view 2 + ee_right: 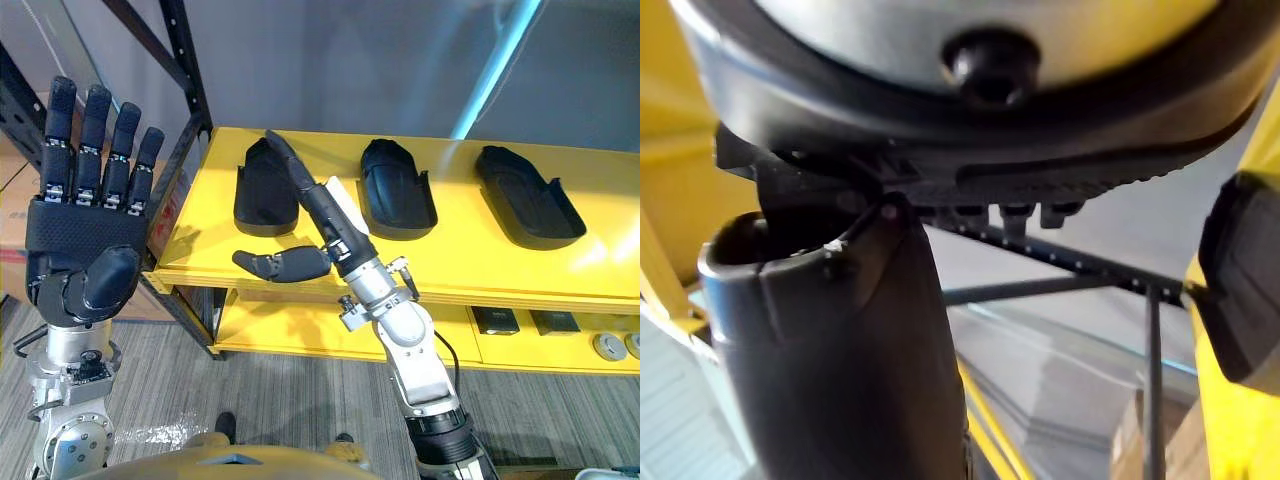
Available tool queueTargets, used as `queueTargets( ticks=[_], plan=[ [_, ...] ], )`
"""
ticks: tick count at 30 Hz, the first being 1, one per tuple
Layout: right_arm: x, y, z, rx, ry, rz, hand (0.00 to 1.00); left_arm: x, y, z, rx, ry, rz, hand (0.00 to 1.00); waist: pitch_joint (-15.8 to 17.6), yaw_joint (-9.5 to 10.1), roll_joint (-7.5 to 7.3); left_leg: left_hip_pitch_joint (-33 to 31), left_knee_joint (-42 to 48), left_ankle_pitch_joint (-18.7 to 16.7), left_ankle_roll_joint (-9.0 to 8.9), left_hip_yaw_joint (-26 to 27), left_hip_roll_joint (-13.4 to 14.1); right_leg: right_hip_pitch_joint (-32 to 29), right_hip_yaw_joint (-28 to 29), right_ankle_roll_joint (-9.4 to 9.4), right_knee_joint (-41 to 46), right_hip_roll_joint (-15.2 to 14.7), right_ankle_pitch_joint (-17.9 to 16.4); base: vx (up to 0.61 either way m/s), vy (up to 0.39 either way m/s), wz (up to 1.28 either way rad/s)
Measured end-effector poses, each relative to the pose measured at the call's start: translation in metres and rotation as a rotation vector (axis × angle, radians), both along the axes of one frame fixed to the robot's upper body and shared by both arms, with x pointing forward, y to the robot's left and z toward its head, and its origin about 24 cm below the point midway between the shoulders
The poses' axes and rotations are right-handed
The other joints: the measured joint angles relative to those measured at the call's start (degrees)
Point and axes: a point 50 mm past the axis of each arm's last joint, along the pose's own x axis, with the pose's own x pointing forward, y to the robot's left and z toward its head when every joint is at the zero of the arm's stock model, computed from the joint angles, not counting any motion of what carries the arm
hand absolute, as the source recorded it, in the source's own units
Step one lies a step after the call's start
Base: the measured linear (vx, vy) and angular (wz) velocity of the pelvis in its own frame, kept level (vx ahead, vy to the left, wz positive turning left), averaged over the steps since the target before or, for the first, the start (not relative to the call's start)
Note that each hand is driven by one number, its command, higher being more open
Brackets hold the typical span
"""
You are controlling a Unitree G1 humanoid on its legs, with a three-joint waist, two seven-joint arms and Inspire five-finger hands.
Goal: Walk over and take three plastic housings, then place them on the shelf
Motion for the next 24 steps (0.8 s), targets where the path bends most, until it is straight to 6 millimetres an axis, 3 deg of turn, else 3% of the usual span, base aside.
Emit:
queueTargets(
  ticks=[5, 11, 19, 24],
  plan=[
    [-0.004, -0.015, -0.002, 0.047, 0.029, 0.029, 1.00, -0.002, 0.002, 0.008, 0.028, -0.054, 0.004, 1.00, -1.2, -1.27, 0.91, 0.9, 0.0, -0.3, -0.10, 1.1, 0.1, 0.1, 0.9, -0.02, -0.1, 0.1, 0.1, 0.00, -0.006, -0.12],
    [-0.014, -0.009, -0.012, -0.007, 0.127, 0.172, 1.00, 0.001, 0.003, 0.013, 0.033, -0.081, 0.004, 1.00, -2.3, -1.57, 1.02, 0.9, 0.0, -0.5, -0.06, 1.3, 0.1, 0.0, 1.1, 0.10, -0.4, 0.1, 0.2, 0.00, -0.001, -0.01],
    [-0.035, 0.000, -0.049, -0.054, 0.365, 0.308, 1.00, -0.002, 0.006, 0.007, 0.020, -0.021, 0.038, 1.00, -2.8, -1.70, -0.08, -0.2, 0.0, -0.5, 0.00, 0.4, 0.0, -0.2, 0.2, 0.17, -0.7, 0.0, 0.2, 0.01, -0.005, 0.06],
    [-0.044, 0.010, -0.059, -0.096, 0.420, 0.389, 1.00, -0.006, 0.007, 0.000, 0.015, 0.018, 0.054, 1.00, -1.6, -1.60, -0.25, -3.8, 0.0, 0.2, 0.12, -0.2, 0.0, -3.7, 0.0, 0.14, -0.4, 0.1, 0.4, -0.01, -0.008, 0.08]
  ],
)
